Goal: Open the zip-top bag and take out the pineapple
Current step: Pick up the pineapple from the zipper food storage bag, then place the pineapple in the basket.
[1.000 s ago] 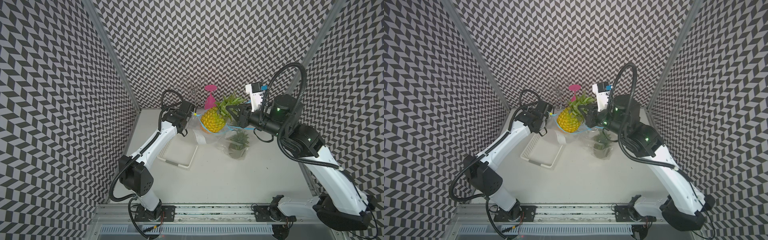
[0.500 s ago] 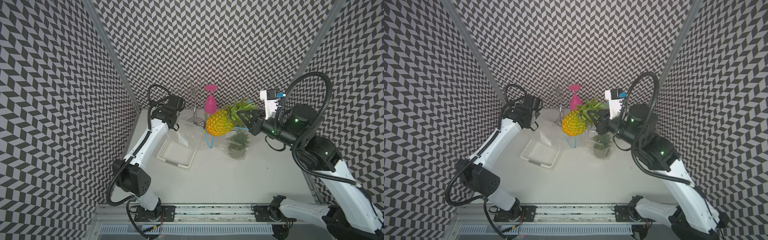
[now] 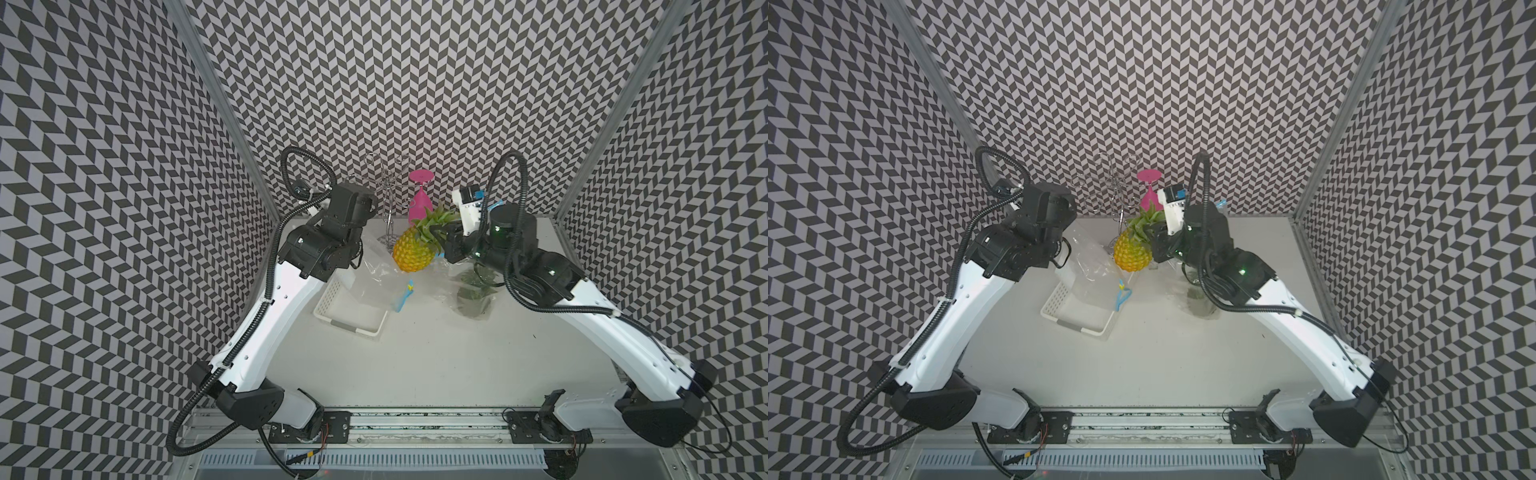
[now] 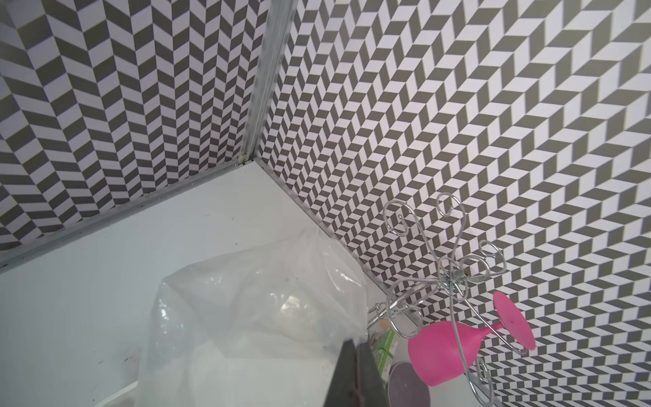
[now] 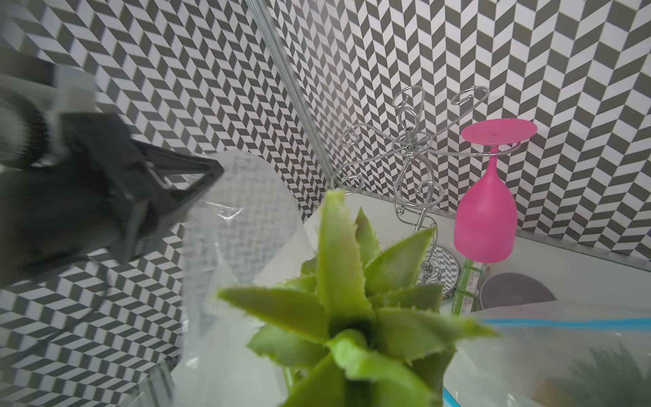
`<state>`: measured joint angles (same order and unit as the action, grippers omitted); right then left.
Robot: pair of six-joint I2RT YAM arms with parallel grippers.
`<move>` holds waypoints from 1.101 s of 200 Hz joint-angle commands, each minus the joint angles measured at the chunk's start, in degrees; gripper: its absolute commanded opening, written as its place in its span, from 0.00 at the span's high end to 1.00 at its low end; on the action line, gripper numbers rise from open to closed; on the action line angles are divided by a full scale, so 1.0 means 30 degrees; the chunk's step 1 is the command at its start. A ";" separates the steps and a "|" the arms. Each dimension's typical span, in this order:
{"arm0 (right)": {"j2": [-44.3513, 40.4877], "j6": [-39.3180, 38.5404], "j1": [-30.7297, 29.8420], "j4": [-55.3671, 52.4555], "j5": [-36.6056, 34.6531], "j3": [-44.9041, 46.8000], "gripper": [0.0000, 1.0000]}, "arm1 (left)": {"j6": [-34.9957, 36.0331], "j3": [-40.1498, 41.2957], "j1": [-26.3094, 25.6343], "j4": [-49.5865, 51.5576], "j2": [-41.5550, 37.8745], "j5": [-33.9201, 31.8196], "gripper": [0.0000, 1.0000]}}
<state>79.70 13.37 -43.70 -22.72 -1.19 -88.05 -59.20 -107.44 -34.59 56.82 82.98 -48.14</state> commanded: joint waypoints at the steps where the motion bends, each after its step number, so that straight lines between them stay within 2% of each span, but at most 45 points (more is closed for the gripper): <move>1: 0.0878 -0.1329 -0.1021 0.6016 -0.1407 0.0403 1.00 | 0.0090 0.0628 -0.0098 0.1838 -0.0629 -0.2752 1.00; 44: 0.3691 -0.2340 -0.3102 1.1029 -0.2691 0.2277 1.00 | -0.0062 0.1899 -0.0730 0.2463 -0.2406 -0.3320 1.00; 66: 0.4556 -0.2070 -0.3161 1.4455 -0.3387 0.4111 1.00 | -0.0307 0.2333 -0.0861 0.3202 -0.3093 -0.3264 1.00; 104: 0.6535 -0.1732 -0.3169 1.7550 -0.3666 0.4940 1.00 | -0.0330 0.3167 -0.0863 0.3720 -0.4085 -0.2825 1.00; 160: 1.0492 -0.1810 -0.3152 1.6034 -0.5398 0.1712 1.00 | 0.0105 0.3674 -0.0864 0.3737 -0.4734 -0.2302 1.00; 220: 1.3222 -0.2392 -0.2985 1.4414 -0.6525 -0.1224 1.00 | 0.0178 0.4065 -0.0885 0.3679 -0.4926 -0.1679 1.00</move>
<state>118.02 7.33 -53.04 15.62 -18.11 -86.19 -59.33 -96.01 -36.88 66.41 69.43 -52.66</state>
